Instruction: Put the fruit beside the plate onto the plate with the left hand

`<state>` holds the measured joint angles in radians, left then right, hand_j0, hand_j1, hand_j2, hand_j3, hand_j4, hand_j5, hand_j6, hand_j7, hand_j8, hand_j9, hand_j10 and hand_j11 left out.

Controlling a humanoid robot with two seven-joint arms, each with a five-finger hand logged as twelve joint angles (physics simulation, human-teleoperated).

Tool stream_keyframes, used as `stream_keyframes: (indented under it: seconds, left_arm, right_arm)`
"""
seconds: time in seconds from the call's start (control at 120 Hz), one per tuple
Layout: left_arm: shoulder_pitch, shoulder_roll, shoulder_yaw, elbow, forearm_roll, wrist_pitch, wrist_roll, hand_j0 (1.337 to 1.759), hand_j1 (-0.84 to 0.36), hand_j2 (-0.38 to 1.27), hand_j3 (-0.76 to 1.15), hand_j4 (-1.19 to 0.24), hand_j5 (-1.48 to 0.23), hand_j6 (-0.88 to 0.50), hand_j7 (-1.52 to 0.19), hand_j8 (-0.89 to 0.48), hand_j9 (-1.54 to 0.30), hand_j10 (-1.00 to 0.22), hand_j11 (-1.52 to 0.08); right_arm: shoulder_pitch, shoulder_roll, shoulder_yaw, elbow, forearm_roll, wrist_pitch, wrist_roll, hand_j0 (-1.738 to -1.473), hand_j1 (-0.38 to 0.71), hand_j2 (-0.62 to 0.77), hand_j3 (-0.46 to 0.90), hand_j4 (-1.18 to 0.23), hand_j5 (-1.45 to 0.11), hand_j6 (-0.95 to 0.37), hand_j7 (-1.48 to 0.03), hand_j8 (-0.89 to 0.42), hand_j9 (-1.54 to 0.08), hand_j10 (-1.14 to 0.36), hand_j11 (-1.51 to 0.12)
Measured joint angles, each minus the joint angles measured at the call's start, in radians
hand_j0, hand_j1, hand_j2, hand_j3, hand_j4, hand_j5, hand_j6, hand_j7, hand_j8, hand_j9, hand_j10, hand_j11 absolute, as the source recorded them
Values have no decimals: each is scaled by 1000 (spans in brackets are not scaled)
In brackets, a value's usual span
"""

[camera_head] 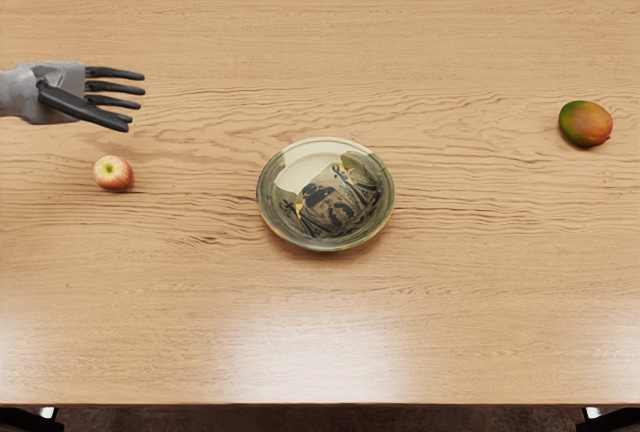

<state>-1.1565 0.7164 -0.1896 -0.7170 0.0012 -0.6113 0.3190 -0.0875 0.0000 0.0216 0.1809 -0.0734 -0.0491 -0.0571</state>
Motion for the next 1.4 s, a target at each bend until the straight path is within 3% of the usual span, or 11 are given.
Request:
stream_keyframes:
  seconds: [0.117,0.25,0.383,0.483,0.592,0.667,0.733,0.875,0.967,1.1,1.4]
  left_arm:
    - [2,0,3,-1,1,0,1,1658,52,50,0,-247,-322,-247,-322,-247,-322,-247,-322]
    - [-53,15,22,-34,53,0,51,1658,52,50,0,-248,-322,-248,-322,-247,-322,-247,-322]
    - [-101,24,28,-84,131,0,177,1658,52,50,0,-248,-323,-248,-323,-248,-323,-248,-323]
    - [-137,26,29,-97,224,0,233,1658,52,50,0,-249,-323,-249,-323,-248,-323,-248,-323]
    - [-163,25,30,-112,313,0,268,1658,52,50,0,-249,-323,-249,-323,-249,-323,-249,-323]
    - [-174,67,46,-173,351,0,278,1658,52,50,0,-250,-323,-250,-323,-249,-323,-249,-323]
    - [-245,131,109,-264,367,0,282,1658,51,50,0,-250,-324,-250,-324,-250,-324,-250,-324]
    - [-447,220,342,-481,380,120,281,1658,50,51,0,-252,-325,-252,-325,-252,-325,-251,-325]
    - [-503,219,467,-558,384,215,281,1658,49,51,0,-253,-327,-253,-326,-253,-326,-253,-326]
    - [-625,199,638,-624,395,356,281,1658,45,52,0,-257,-331,-257,-331,-257,-331,-256,-331]
    - [-673,6,880,-665,561,652,281,1658,44,53,0,-258,-332,-259,-332,-259,-332,-258,-332]
  right_arm:
    - [0,0,1,-1,0,0,0,-1658,-318,-5,0,-26,-34,-26,-34,-26,-34,-26,-34]
    - [-1,0,1,-1,0,0,-3,-1658,-318,-5,0,-26,-34,-26,-34,-26,-34,-26,-34]
    - [-1,0,1,-1,0,0,-4,-1658,-318,-5,0,-26,-34,-26,-34,-26,-34,-26,-34]
    - [-1,0,1,-1,0,0,-4,-1658,-318,-5,0,-26,-34,-26,-34,-26,-34,-26,-34]
    - [-1,0,1,-1,0,0,-4,-1658,-318,-5,0,-26,-34,-26,-34,-26,-34,-26,-34]
    - [-1,0,1,-1,0,0,-4,-1658,-318,-5,0,-26,-34,-26,-34,-26,-34,-26,-34]
    - [-1,0,1,-1,0,0,-4,-1658,-318,-5,0,-26,-34,-26,-34,-26,-34,-26,-34]
    - [-1,0,1,-1,0,0,-4,-1658,-318,-5,0,-26,-34,-26,-34,-26,-34,-26,-34]
    - [-1,0,1,-1,0,0,-4,-1658,-318,-5,0,-26,-34,-26,-34,-26,-34,-26,-34]
    - [-1,0,1,-1,0,0,-4,-1658,-318,-5,0,-26,-34,-26,-34,-26,-34,-26,-34]
    - [-1,0,1,-1,0,0,-4,-1658,-318,-5,0,-26,-34,-26,-34,-26,-34,-26,-34]
